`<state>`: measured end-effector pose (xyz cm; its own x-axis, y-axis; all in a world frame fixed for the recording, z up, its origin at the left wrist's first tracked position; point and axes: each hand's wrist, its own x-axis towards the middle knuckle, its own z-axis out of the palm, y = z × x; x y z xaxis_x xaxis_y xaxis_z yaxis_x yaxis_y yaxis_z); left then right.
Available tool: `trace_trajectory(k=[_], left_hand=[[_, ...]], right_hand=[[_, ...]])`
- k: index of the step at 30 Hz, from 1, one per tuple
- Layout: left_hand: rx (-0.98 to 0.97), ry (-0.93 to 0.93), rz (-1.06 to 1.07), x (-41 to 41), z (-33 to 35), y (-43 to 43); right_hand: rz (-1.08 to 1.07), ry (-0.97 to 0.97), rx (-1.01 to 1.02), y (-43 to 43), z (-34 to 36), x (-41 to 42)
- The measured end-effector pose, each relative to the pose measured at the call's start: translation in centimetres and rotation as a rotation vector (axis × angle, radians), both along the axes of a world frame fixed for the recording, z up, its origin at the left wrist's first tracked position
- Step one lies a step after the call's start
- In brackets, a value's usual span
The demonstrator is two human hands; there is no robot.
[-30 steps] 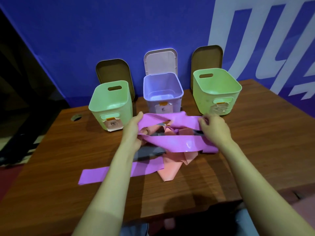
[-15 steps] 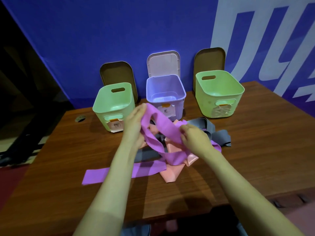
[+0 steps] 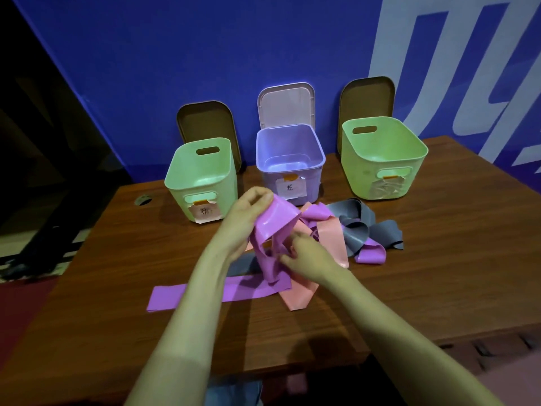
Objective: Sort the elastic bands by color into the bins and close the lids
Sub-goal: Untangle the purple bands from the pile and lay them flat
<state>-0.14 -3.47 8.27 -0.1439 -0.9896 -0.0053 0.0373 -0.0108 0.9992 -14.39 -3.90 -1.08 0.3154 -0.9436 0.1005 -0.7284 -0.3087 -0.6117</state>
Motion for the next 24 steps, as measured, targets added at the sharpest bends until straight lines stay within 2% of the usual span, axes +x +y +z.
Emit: trace_trajectory(k=[4,7,10,13,14,17,19,21,24], left_hand=[[-0.005,0.169,0.078,1.1,0.4,0.1],[0.036,0.276,0.096,1.9,0.4,0.2],[0.063,0.188,0.009,2.2,-0.1,0.4],[0.036,0.123,0.001,2.2,-0.2,0.4],[0.021,0.107,0.02,2.3,-0.3,0.4],[-0.015,0.023,0.153,3.4,-0.5,0.0],[-0.044,-0.051,0.302,4.5,-0.9,-0.4],[-0.083,-0.161,0.387,5.8,-1.3,-0.4],[-0.075,-0.346,0.279,7.8,-2.2,0.0]], right_hand=[[-0.012,0.103,0.017,-0.1,-1.7,0.1],[-0.079,0.043,0.037,0.0,-2.4,-0.2],[0.048,-0.225,0.011,0.4,-1.8,0.2],[0.146,-0.516,0.262,1.1,-0.6,1.1],[0.096,-0.551,0.309,0.9,-0.7,1.3],[-0.118,-0.38,0.176,-0.1,-1.0,0.9],[-0.218,-0.387,0.184,-0.8,-0.4,-0.1],[-0.23,-0.574,0.295,-1.4,0.7,-1.2],[-0.122,-0.947,0.493,-1.8,2.8,-2.9]])
